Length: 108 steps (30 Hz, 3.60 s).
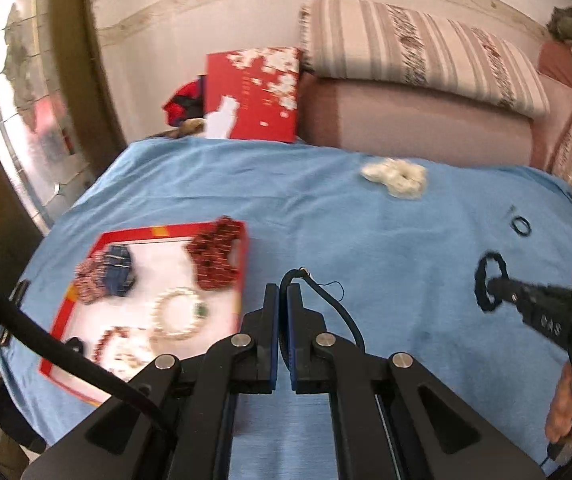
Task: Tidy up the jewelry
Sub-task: 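Carry the lanyard and hair tie over the red tray with both tools, then open both tools to drop the lanyard and hair tie into the tray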
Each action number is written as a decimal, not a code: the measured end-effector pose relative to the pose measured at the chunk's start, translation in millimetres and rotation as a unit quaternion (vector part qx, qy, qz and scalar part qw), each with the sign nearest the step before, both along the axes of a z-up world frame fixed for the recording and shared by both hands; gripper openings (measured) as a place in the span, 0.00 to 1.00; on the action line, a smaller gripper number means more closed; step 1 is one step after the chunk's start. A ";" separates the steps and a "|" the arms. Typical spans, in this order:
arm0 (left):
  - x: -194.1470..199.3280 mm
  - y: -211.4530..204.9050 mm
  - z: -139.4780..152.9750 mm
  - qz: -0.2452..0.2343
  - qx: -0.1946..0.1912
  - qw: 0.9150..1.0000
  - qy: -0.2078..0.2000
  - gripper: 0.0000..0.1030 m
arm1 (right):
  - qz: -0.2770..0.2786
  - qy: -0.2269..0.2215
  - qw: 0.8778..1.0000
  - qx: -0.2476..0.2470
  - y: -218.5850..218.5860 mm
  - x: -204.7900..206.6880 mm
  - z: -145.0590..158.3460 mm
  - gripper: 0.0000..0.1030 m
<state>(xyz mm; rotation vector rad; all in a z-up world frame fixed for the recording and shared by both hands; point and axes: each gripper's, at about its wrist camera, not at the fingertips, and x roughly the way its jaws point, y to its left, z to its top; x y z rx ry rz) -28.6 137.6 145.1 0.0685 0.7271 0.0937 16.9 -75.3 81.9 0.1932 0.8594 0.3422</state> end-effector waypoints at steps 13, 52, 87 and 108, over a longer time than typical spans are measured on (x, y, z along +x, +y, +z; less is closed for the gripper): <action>0.4 102.0 7.8 0.090 -0.013 0.996 -0.019 0.03 | 0.087 -0.016 0.996 -0.024 109.9 -5.9 30.9 0.08; 43.5 244.8 -74.3 0.084 -0.223 0.967 0.088 0.03 | 0.173 0.025 0.971 -0.164 353.6 107.5 -27.2 0.09; -8.7 325.4 -36.6 0.286 -0.203 0.936 -0.035 0.61 | 0.223 -0.001 0.966 -0.128 400.8 89.2 10.9 0.51; -29.5 290.3 -1.9 0.355 -0.029 0.924 -0.137 0.96 | 0.218 0.000 0.971 -0.099 392.2 85.0 17.3 0.57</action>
